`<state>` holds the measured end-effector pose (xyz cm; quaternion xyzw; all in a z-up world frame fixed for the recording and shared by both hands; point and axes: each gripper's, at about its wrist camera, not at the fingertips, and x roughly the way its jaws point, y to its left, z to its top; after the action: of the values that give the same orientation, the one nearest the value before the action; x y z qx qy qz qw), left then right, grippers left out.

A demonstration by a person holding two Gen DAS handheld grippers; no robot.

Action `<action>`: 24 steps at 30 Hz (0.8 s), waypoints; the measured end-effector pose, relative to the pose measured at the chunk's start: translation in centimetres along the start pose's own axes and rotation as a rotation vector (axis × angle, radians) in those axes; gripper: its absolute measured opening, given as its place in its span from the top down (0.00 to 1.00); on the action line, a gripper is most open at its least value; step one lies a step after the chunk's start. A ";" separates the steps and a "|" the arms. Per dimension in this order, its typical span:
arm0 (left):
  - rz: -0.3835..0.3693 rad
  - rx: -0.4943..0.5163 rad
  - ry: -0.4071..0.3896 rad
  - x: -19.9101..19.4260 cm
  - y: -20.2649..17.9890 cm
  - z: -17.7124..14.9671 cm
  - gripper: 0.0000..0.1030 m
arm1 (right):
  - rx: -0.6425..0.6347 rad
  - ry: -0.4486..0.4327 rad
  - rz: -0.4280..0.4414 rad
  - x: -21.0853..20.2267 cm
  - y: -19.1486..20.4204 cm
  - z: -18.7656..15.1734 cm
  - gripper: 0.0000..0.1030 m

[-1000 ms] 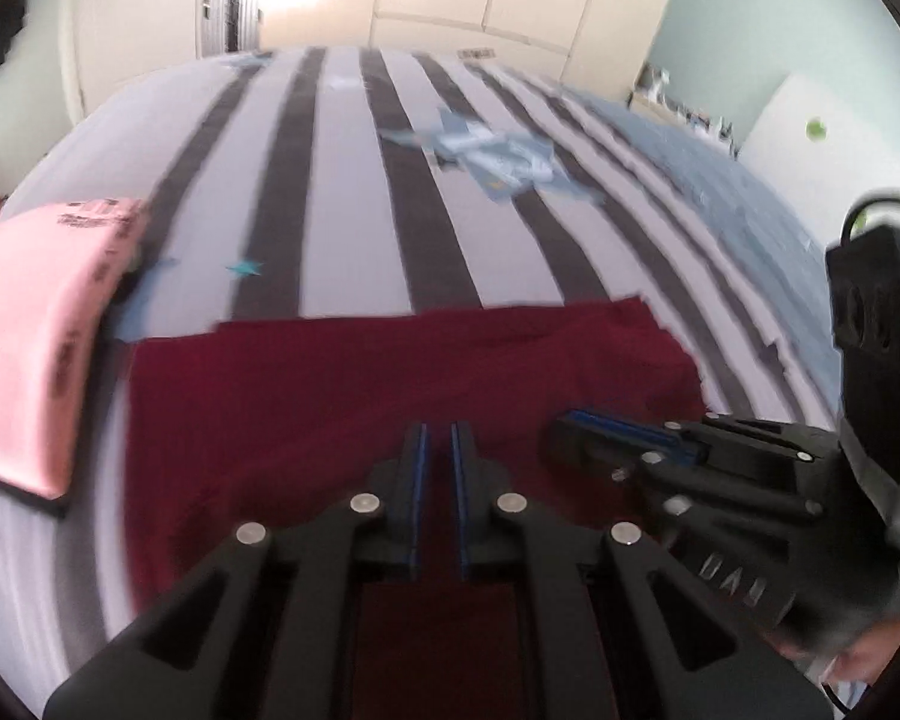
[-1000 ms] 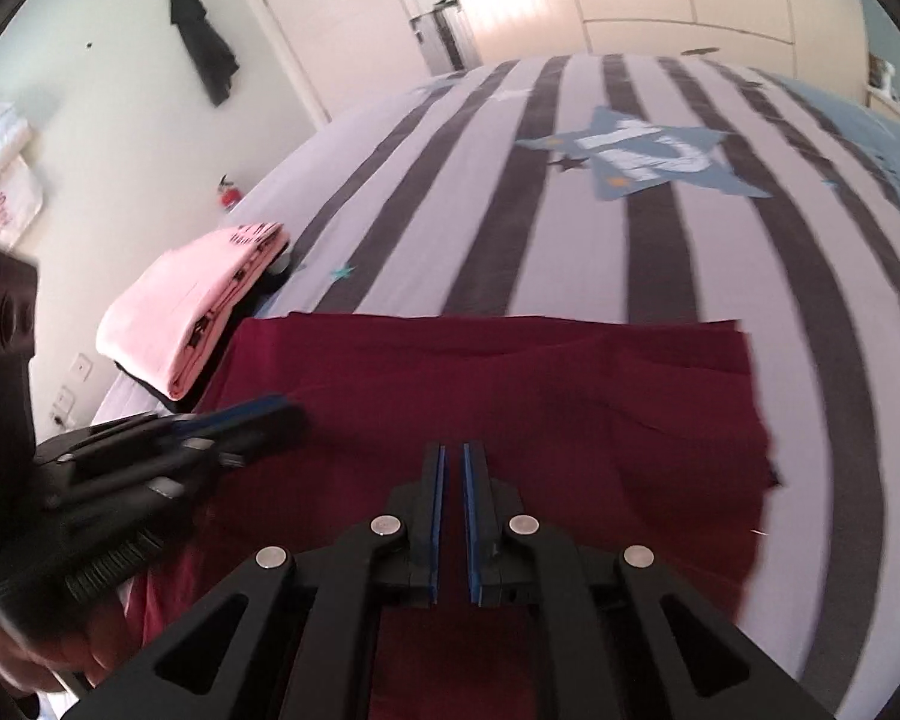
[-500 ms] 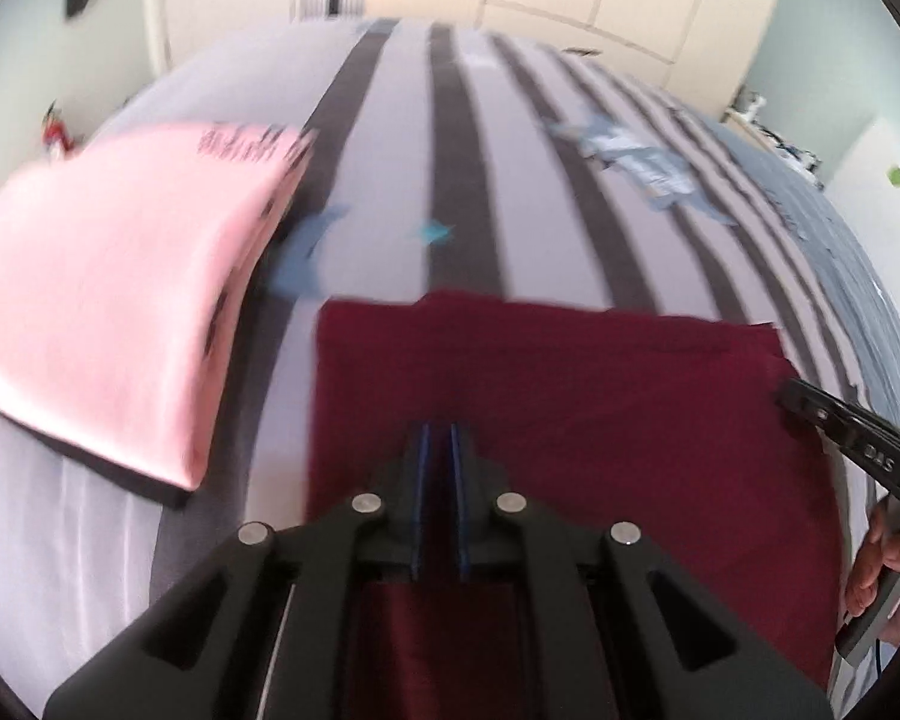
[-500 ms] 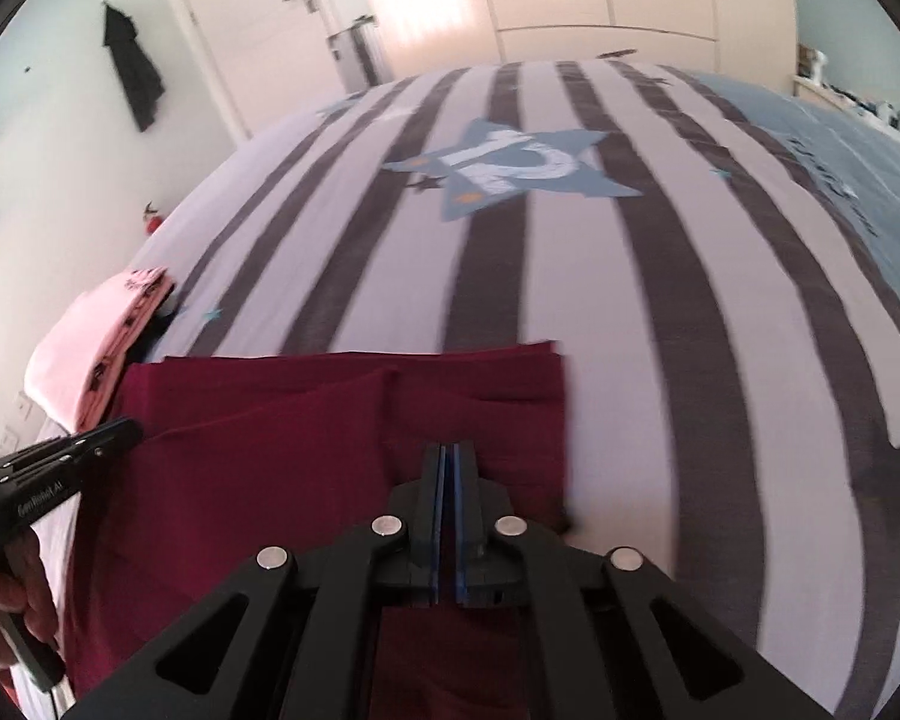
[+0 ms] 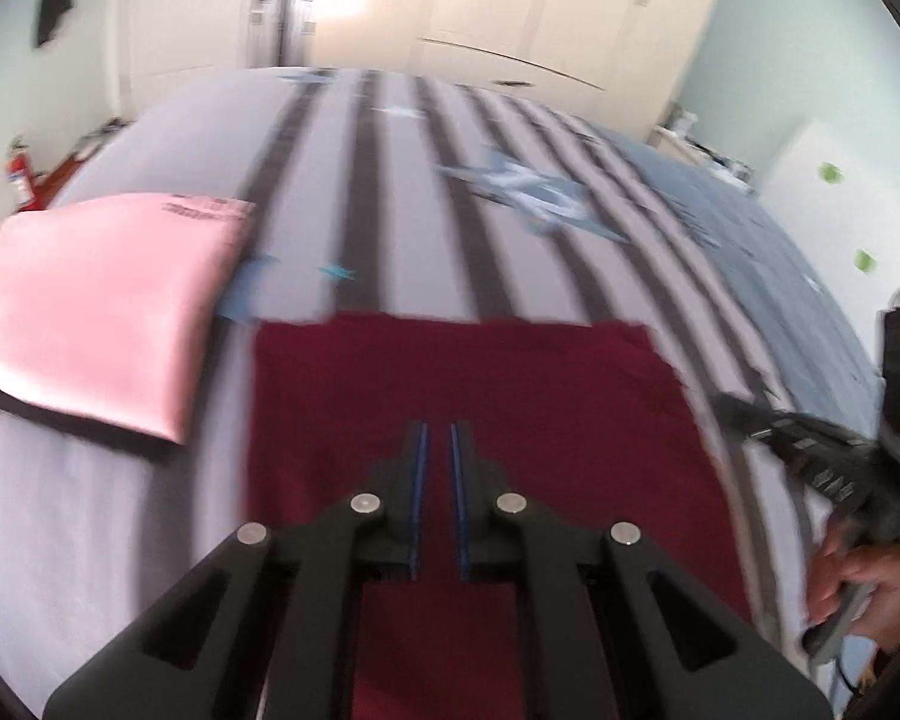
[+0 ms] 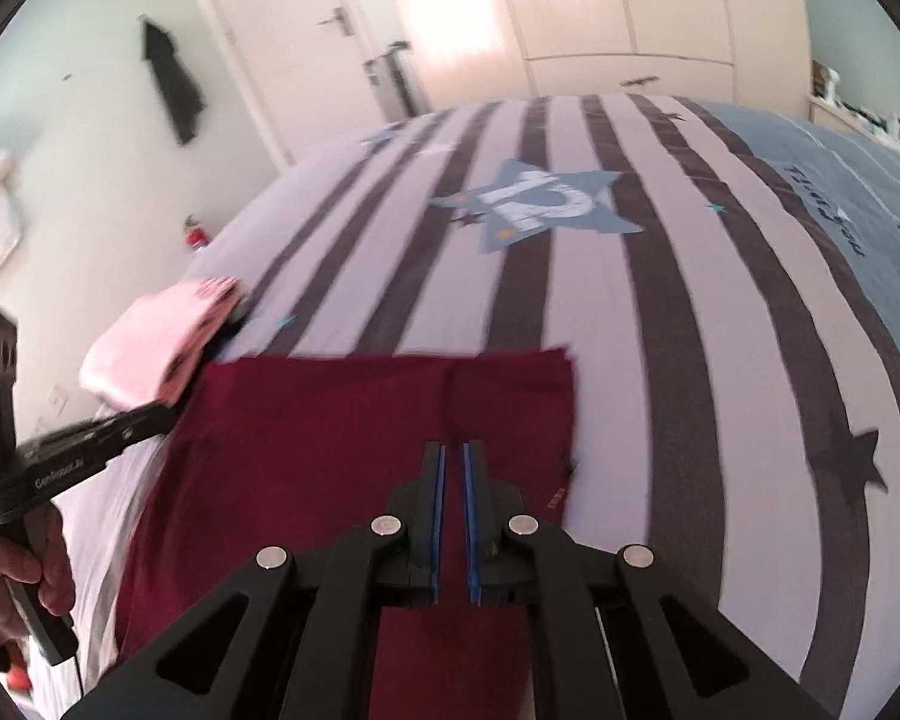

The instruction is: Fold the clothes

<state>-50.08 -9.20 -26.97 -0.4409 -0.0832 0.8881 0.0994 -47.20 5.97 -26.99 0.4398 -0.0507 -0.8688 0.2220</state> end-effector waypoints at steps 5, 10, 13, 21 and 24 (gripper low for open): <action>-0.078 0.025 0.054 1.2 -4.7 -2.1 0.95 | -0.060 0.043 0.057 0.3 3.6 -3.1 0.93; -0.041 0.009 0.119 4.9 -4.4 -4.4 0.96 | -0.014 0.093 0.033 3.4 4.0 -5.2 0.93; -0.018 -0.004 0.105 3.9 -3.6 -3.9 0.96 | -0.019 0.087 0.021 3.2 3.5 -5.4 0.95; 0.058 0.016 0.080 1.5 -0.2 -3.8 0.96 | 0.055 0.049 -0.064 0.4 -1.2 -5.2 0.93; 0.105 0.012 0.072 1.0 0.5 -3.4 0.96 | 0.083 0.050 -0.082 0.0 -2.7 -5.2 0.93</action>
<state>-48.05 -9.23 -29.89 -0.4759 -0.0511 0.8761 0.0582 -44.02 8.91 -30.93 0.4718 -0.0632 -0.8630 0.1691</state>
